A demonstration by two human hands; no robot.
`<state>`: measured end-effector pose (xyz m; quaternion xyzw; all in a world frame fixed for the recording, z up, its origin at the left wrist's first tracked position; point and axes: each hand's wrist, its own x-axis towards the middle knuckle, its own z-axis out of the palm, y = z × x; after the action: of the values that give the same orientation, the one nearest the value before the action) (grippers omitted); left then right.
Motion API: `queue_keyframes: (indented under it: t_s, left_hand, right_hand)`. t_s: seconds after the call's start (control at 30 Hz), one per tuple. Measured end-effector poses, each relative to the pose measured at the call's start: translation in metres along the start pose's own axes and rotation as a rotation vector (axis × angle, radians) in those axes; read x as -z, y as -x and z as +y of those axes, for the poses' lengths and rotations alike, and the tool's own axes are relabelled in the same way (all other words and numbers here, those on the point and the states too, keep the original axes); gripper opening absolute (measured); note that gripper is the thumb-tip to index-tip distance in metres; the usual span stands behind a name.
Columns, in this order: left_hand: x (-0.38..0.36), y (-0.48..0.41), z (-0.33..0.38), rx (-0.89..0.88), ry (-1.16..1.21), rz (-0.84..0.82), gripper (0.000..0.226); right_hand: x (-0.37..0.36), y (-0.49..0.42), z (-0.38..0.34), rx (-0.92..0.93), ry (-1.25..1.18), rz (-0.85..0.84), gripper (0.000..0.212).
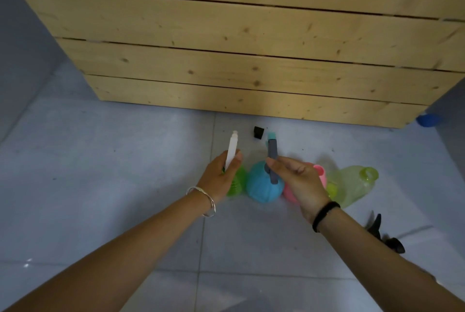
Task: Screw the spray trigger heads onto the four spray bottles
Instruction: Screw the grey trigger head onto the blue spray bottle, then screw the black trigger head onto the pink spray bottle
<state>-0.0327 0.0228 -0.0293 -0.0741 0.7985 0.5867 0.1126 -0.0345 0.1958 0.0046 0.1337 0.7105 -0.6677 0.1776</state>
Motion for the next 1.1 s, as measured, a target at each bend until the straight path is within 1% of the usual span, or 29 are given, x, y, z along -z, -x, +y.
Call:
queue_keyframes:
  t_s: [0.2, 0.3, 0.4, 0.5, 0.6, 0.77, 0.83, 0.9, 0.97, 1.03, 1.1]
  left_hand:
    - [-0.001, 0.000, -0.004, -0.013, 0.013, 0.050, 0.015]
    - [0.000, -0.001, -0.008, -0.009, -0.010, 0.058, 0.023]
    - [0.002, -0.001, -0.009, 0.008, -0.019, 0.055, 0.024]
    - [0.002, -0.001, -0.007, 0.018, -0.036, 0.032, 0.022]
    - [0.003, 0.000, -0.005, 0.038, -0.031, 0.017, 0.012]
    - [0.005, 0.001, -0.001, 0.059, -0.035, 0.011, 0.010]
    - [0.005, 0.000, 0.001, 0.066, -0.028, 0.034, 0.018]
    - [0.007, 0.000, 0.005, 0.059, -0.032, 0.062, 0.040]
    - [0.009, -0.001, 0.010, 0.050, -0.021, 0.090, 0.058]
    - [0.013, -0.003, 0.017, 0.028, -0.029, 0.122, 0.066]
    - [0.014, -0.004, 0.024, 0.001, -0.048, 0.159, 0.068]
  right_hand:
    - [-0.007, 0.002, 0.005, -0.042, -0.078, 0.102, 0.024]
    - [-0.010, 0.004, 0.011, -0.039, -0.107, 0.123, 0.030]
    - [-0.013, 0.005, 0.014, -0.021, -0.131, 0.141, 0.031]
    - [-0.014, 0.005, 0.014, -0.017, -0.149, 0.155, 0.032]
    - [-0.014, 0.005, 0.015, -0.007, -0.120, 0.152, 0.028]
    - [-0.007, 0.003, 0.014, -0.007, -0.081, 0.135, 0.036]
    - [-0.004, 0.002, 0.011, 0.001, -0.092, 0.134, 0.039]
    - [0.000, 0.003, 0.006, 0.036, -0.107, 0.155, 0.040]
    - [0.007, 0.004, 0.001, 0.094, -0.107, 0.187, 0.033]
    - [0.018, 0.003, -0.004, 0.176, -0.079, 0.227, 0.028]
    - [0.031, 0.003, -0.007, 0.246, 0.035, 0.272, 0.025]
